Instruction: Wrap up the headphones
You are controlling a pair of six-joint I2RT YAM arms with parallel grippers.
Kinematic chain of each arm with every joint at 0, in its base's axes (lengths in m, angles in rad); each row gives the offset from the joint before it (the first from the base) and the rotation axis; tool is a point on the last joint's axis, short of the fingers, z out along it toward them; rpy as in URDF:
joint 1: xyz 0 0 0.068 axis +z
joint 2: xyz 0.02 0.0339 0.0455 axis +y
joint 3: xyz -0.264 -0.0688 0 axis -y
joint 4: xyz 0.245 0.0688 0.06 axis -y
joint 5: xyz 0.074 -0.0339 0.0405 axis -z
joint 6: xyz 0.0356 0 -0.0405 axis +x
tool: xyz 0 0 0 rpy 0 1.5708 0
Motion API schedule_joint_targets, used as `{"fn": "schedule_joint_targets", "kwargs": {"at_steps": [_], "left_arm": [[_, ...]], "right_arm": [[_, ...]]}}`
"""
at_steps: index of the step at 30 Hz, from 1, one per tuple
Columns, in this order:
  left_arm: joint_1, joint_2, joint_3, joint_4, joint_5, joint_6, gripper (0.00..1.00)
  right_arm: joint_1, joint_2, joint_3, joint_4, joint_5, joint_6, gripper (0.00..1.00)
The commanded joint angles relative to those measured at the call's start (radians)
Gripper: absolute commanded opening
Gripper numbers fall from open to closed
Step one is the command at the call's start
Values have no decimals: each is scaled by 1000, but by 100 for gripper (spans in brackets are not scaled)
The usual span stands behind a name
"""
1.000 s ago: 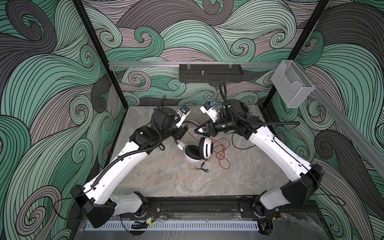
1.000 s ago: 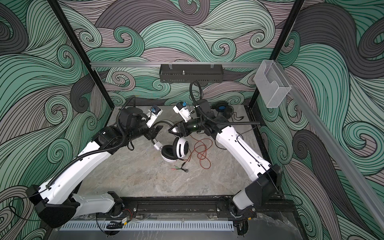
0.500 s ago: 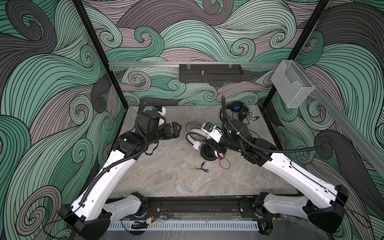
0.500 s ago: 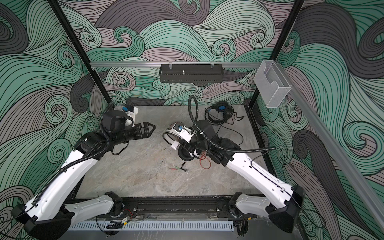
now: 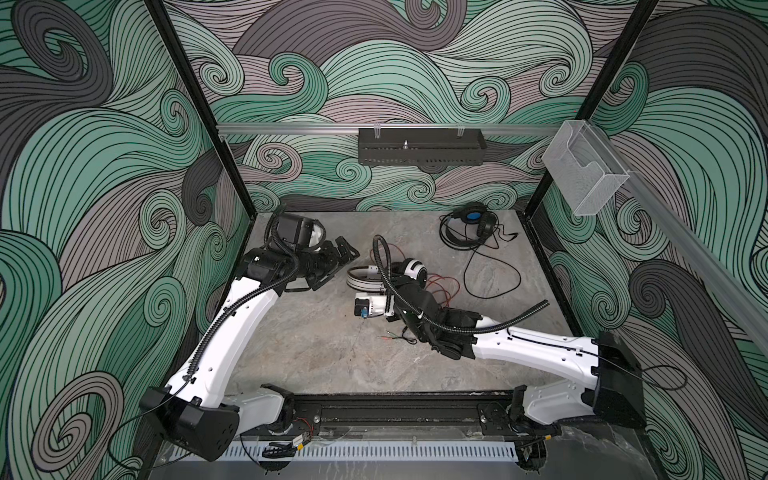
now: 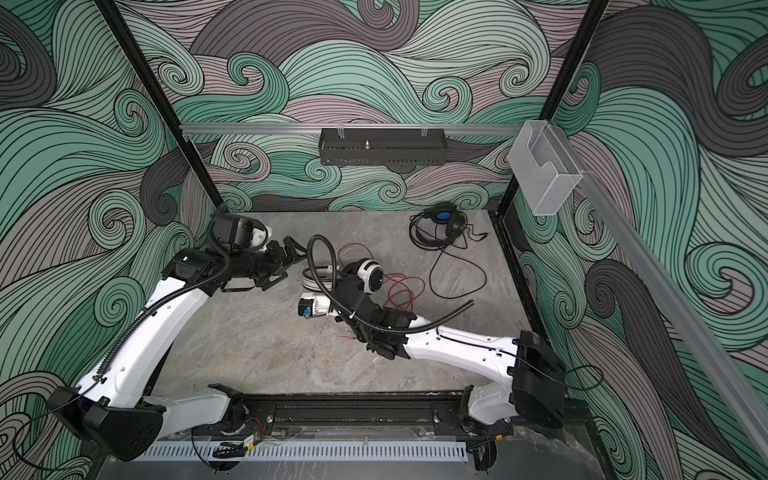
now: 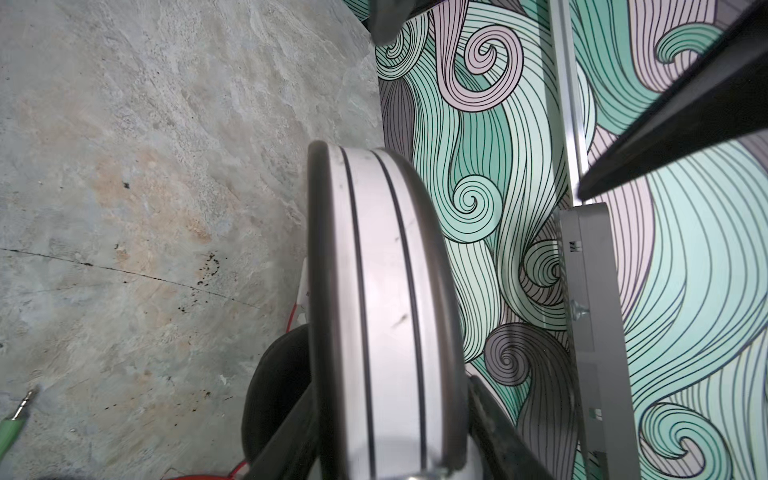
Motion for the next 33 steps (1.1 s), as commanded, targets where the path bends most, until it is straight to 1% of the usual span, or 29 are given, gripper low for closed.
{"fn": "schedule_joint_targets", "kwargs": {"at_steps": [1, 3, 4, 6, 8, 10, 11, 13, 16, 19, 26, 28, 29, 31, 32, 33], "left_arm": [[10, 44, -36, -41, 27, -9, 99], [13, 69, -29, -60, -3, -18, 99], [15, 82, -24, -57, 2, -20, 99], [23, 115, 0, -77, 31, -23, 97], [28, 152, 37, -136, 64, -13, 95], [32, 190, 64, -208, 111, -4, 89], [32, 207, 70, -243, 116, -3, 87], [31, 186, 43, -266, 116, -10, 86], [33, 106, -31, -245, 109, -27, 86], [33, 69, -107, -221, 144, -61, 88], [32, 35, -132, -256, 187, -62, 93], [34, 27, -122, -261, 163, -45, 94], [37, 25, -116, -264, 125, -26, 94], [47, 24, -120, -277, 51, -31, 94], [59, 24, -132, -272, 43, -29, 94], [77, 24, -153, -259, 70, -23, 93]], "right_arm": [[30, -19, -17, 170, 78, -110, 0], [46, -19, -31, 180, 77, -138, 0], [52, -19, -40, 183, 74, -147, 0], [64, -16, -53, 183, 71, -163, 0], [76, -7, -60, 189, 76, -179, 0], [82, 2, -62, 185, 76, -182, 0], [83, 5, -63, 182, 74, -185, 0], [83, 11, -67, 175, 71, -181, 0], [83, 13, -75, 165, 65, -168, 0], [82, 19, -86, 159, 58, -153, 0], [82, 30, -90, 137, 51, -129, 0], [82, 33, -92, 133, 49, -118, 0], [80, 37, -90, 126, 47, -108, 0], [77, 46, -84, 119, 43, -89, 0], [76, 50, -79, 106, 38, -72, 0], [73, 50, -76, 97, 35, -53, 0]]}}
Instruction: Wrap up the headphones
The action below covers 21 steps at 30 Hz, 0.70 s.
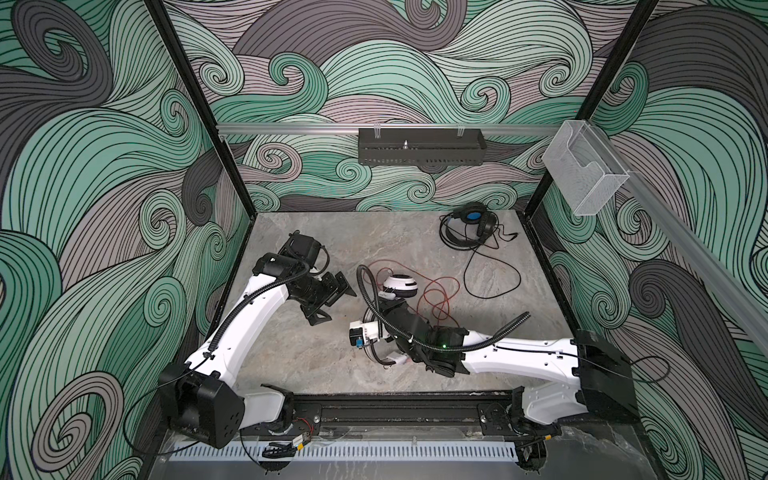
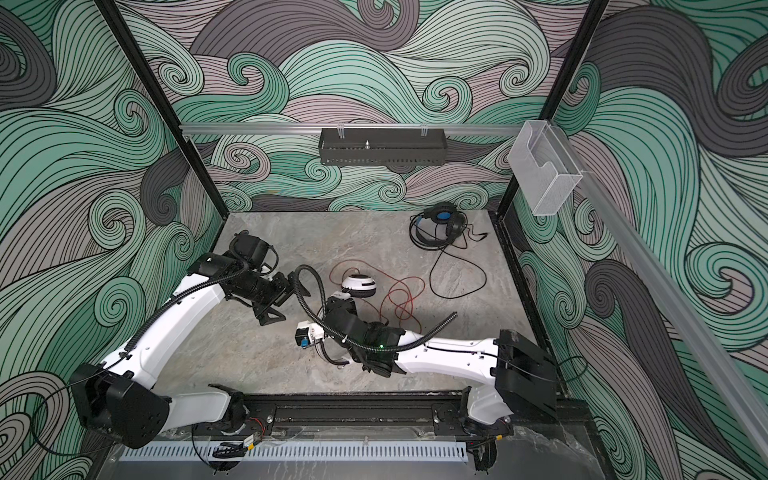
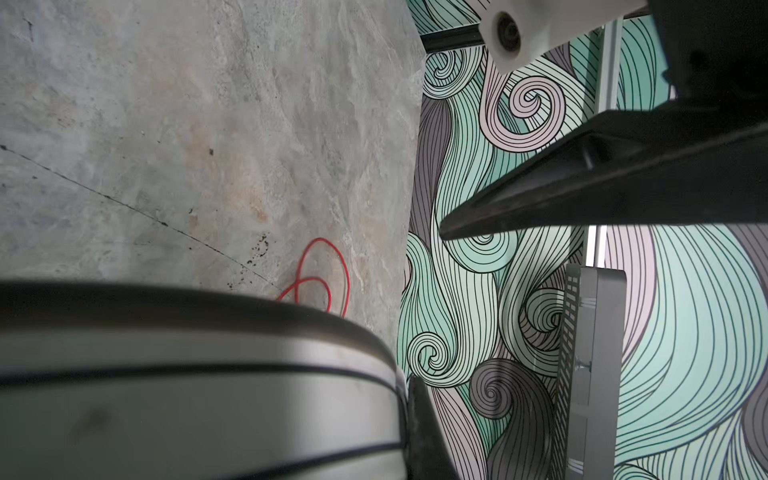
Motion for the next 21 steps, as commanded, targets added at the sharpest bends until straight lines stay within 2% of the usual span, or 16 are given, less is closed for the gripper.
{"fn": "schedule_joint_targets", "kwargs": {"at_steps": [1, 2, 5, 9, 11, 12, 14, 15, 18, 21], "left_arm": [[48, -13, -33, -17, -8, 31, 93], [62, -11, -48, -14, 12, 43, 92], [94, -28, -80, -43, -38, 76, 92], [181, -95, -135, -47, -114, 114, 92], [206, -117, -148, -32, -139, 131, 92], [215, -125, -153, -19, -142, 131, 92], [219, -133, -160, 14, -142, 136, 92], [219, -135, -162, 32, -138, 139, 92], [219, -129, -169, 95, -78, 184, 90], [214, -121, -175, 114, -82, 247, 89]], "right_arm": [[-10, -2, 27, 16, 7, 70, 0], [-15, -3, 29, 7, 7, 89, 0], [-40, -6, 41, -57, -21, 158, 0], [-84, 3, 56, -133, -83, 291, 2], [-115, 9, 84, -200, -131, 380, 12], [-126, 13, 100, -225, -154, 411, 20], [-138, 24, 122, -257, -196, 439, 35], [-142, 33, 133, -263, -203, 448, 40], [-167, 62, 192, -323, -249, 529, 47], [-182, 81, 229, -364, -270, 579, 51]]}}
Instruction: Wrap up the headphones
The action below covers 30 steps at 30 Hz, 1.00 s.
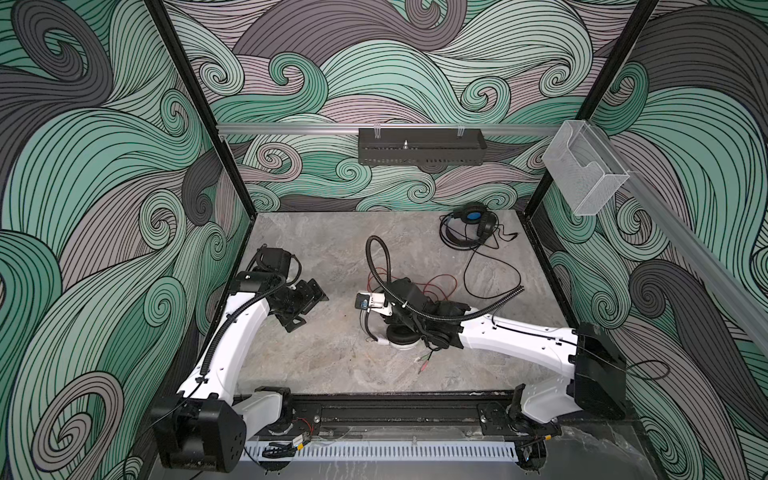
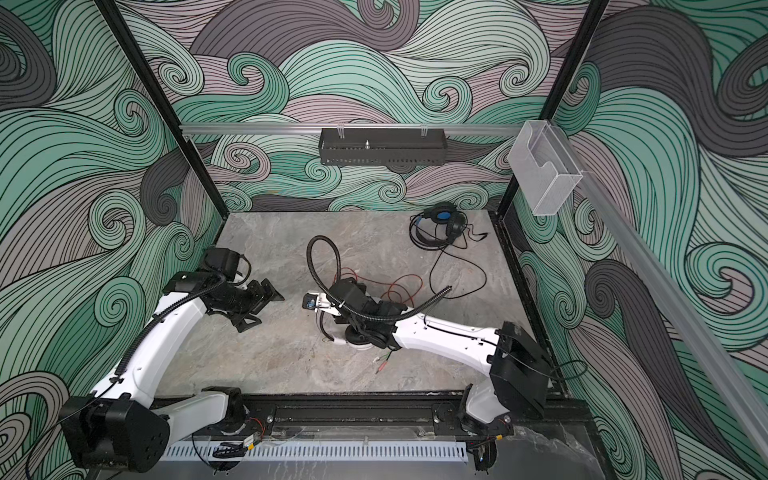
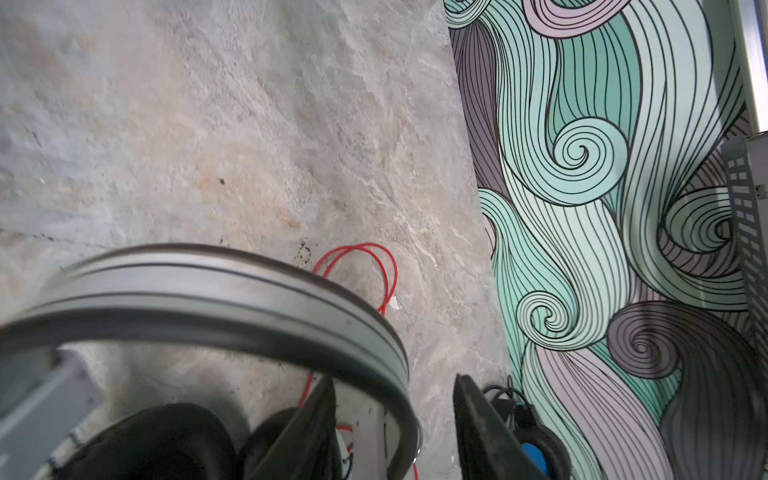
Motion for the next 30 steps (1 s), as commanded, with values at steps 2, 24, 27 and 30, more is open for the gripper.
{"fn": "schedule_joint_targets", "kwargs": {"at_steps": [2, 24, 27, 30], "left_arm": [[1, -3, -10, 59, 2, 132, 88], [-185, 574, 376, 88, -141, 462, 86], [-214, 674, 427, 86, -176, 490, 83], [-232, 742, 446, 107, -205, 511, 80]], "right_arm": [[-32, 19, 50, -105, -87, 136, 58], [-443, -88, 311, -630, -418, 677, 80], [-474, -102, 302, -636, -439, 691, 81], [-498, -108, 296, -636, -463, 694, 82]]}}
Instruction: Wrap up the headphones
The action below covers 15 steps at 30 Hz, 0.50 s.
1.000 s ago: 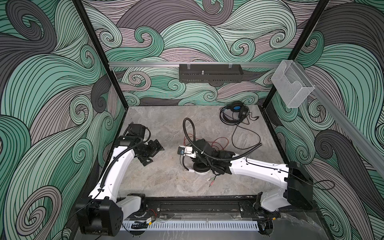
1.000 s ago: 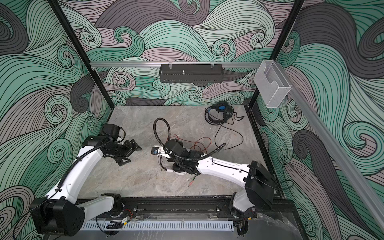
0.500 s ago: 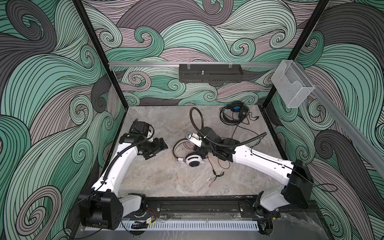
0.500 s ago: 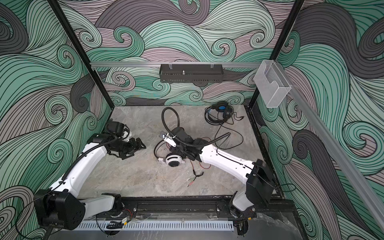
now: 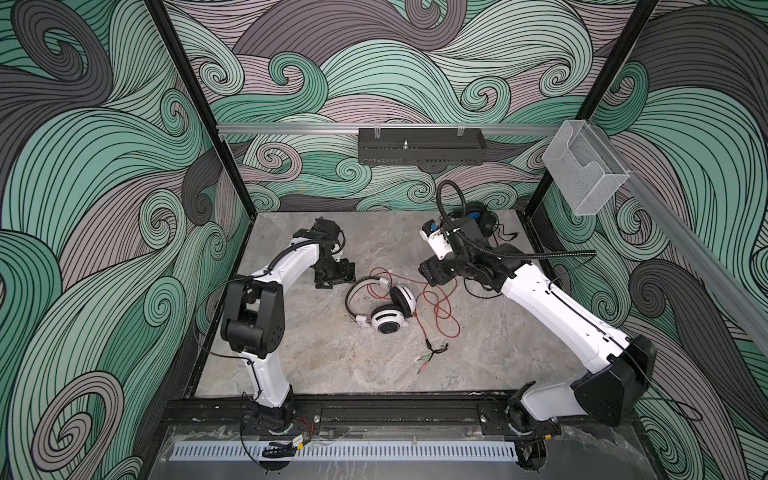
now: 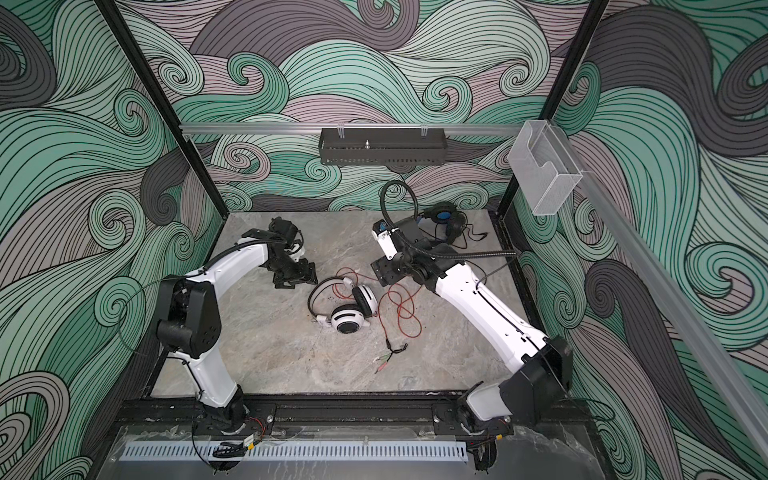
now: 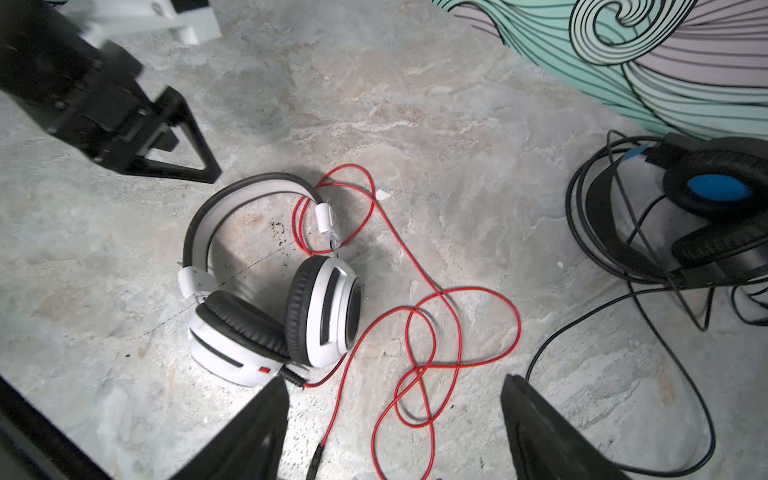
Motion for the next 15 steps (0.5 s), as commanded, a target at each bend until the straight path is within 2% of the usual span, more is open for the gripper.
{"fn": "schedule_joint_targets", "kwargs": {"at_steps": [1, 9, 12, 15], "left_arm": [[-21, 58, 51, -12, -67, 58, 80], [-71, 211, 123, 5, -116, 71, 64], [-76, 232, 127, 33, -137, 65, 52], [-77, 229, 106, 87, -170, 66, 33]], "right_arm": [[-26, -19, 1, -35, -63, 41, 82], [-77, 5, 21, -36, -113, 54, 82], [-97, 6, 28, -35, -141, 78, 82], [-114, 4, 36, -40, -172, 101, 82]]}}
